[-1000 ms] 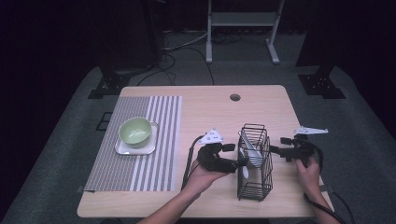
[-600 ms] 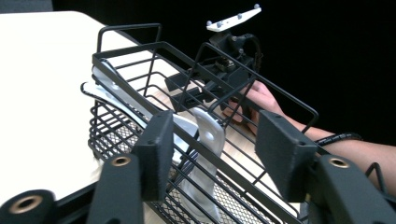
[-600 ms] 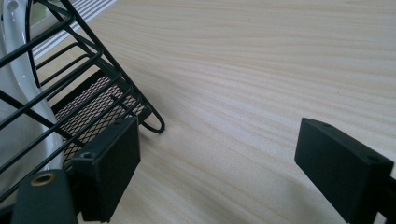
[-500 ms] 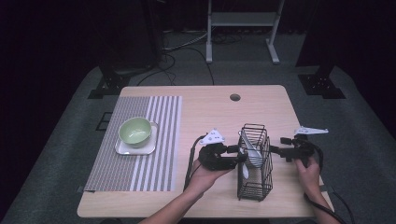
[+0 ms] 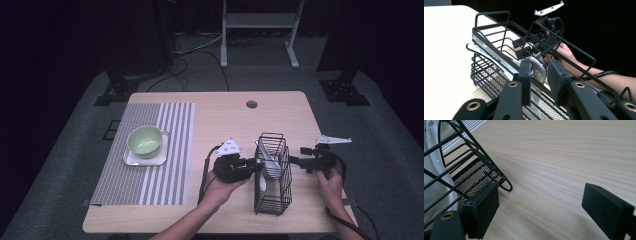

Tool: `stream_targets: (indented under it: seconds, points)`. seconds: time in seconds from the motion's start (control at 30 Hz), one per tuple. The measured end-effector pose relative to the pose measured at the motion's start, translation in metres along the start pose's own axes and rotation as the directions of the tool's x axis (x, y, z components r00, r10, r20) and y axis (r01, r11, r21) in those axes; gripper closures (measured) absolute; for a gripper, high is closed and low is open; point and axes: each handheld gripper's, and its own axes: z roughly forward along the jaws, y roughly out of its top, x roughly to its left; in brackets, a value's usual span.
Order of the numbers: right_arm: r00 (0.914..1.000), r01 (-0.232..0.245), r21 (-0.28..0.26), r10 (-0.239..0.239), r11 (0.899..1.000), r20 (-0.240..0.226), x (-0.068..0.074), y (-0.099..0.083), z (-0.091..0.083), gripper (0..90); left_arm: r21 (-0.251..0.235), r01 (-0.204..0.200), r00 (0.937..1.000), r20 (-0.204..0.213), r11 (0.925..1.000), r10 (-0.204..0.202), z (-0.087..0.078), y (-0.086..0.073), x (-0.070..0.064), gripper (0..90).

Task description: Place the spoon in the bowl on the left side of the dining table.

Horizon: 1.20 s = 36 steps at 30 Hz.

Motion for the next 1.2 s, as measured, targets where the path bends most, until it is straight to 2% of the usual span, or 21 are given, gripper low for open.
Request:
stream_targets:
  seconds: [0.23, 0.37, 0.7, 0.83, 0.97, 1.13, 1.17, 1.2]
  points:
    - [1.0, -0.002, -0.001, 0.002, 1.0, 0.001, 0.0, 0.0, 0.0, 13.1, -0.013, 0.004, 1.0, 0.002, 0.9999, -0.004, -0.002, 0.0, -0.001, 81.3]
    - [1.0, -0.003, -0.002, 0.003, 1.0, 0.002, 0.0, 0.0, 0.0, 13.2, -0.022, 0.023, 0.9996, 0.018, 0.9995, -0.023, -0.002, 0.0, -0.002, 83.8]
    - [1.0, -0.003, -0.002, 0.003, 1.0, 0.003, -0.001, 0.0, -0.001, 13.1, -0.047, 0.05, 0.998, 0.04, 0.9976, -0.048, -0.004, 0.002, -0.005, 84.8]
    - [1.0, -0.002, -0.001, 0.002, 1.0, 0.004, -0.001, 0.0, -0.001, 13.2, -0.054, 0.075, 0.9955, 0.062, 0.9957, -0.072, -0.006, 0.004, -0.005, 84.8]
    - [1.0, -0.003, -0.002, 0.003, 1.0, 0.005, -0.001, 0.0, -0.001, 13.2, -0.063, 0.117, 0.989, 0.098, 0.9911, -0.111, -0.007, 0.007, -0.005, 84.8]
    - [1.0, -0.003, -0.001, 0.003, 1.0, 0.005, -0.001, 0.0, -0.001, 13.1, -0.073, 0.139, 0.9848, 0.115, 0.9876, -0.13, -0.01, 0.01, -0.004, 84.8]
    - [1.0, -0.003, -0.001, 0.003, 1.0, 0.005, -0.001, 0.0, -0.001, 13.1, -0.079, 0.157, 0.9812, 0.126, 0.9844, -0.147, -0.011, 0.012, -0.004, 84.8]
    - [1.0, -0.003, -0.001, 0.003, 1.0, 0.005, -0.001, 0.0, -0.001, 13.1, -0.082, 0.162, 0.9803, 0.127, 0.9833, -0.151, -0.012, 0.013, -0.003, 85.0]
